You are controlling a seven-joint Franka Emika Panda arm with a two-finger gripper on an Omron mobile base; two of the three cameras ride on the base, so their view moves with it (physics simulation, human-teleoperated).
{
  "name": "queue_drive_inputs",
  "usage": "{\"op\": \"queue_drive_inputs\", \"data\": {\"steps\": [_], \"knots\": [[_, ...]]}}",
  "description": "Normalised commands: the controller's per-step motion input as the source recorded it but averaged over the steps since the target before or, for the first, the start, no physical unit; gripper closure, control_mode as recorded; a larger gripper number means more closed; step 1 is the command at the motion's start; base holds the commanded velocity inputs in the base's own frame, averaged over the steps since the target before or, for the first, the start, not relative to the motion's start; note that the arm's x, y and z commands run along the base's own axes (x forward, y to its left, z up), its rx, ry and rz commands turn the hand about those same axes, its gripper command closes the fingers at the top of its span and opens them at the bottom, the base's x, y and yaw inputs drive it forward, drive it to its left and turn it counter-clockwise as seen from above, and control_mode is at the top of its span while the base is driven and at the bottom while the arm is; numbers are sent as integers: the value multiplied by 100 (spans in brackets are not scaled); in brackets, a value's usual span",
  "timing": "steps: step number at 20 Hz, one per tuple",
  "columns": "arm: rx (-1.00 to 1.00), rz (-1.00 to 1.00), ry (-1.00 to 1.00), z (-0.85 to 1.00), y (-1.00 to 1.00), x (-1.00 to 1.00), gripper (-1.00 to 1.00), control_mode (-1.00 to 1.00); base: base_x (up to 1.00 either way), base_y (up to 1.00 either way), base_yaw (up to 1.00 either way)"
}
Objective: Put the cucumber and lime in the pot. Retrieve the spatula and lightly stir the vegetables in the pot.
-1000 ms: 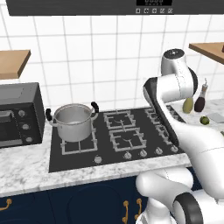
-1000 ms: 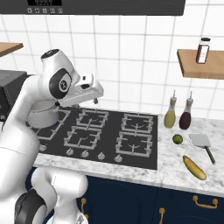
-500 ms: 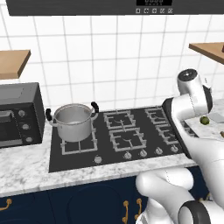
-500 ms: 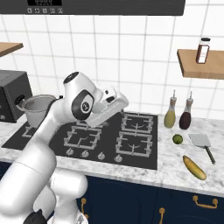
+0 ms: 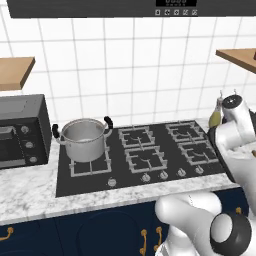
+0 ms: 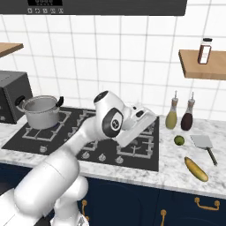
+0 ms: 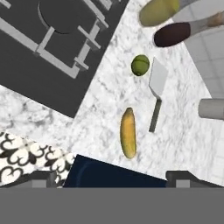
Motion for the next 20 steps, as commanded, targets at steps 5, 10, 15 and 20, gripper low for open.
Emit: {"op": "queue_drive_inputs", "data": {"steps": [5, 10, 15, 20], "knots": [[16, 0, 13, -40, -93, 23, -100, -100, 0, 0, 0], [10, -10, 12, -37, -54, 20, -100, -100, 0, 0, 0], [6, -18, 15, -49, -32, 35, -100, -100, 0, 0, 0], [12, -10, 7, -46, -70, 17, -100, -100, 0, 0, 0]]}}
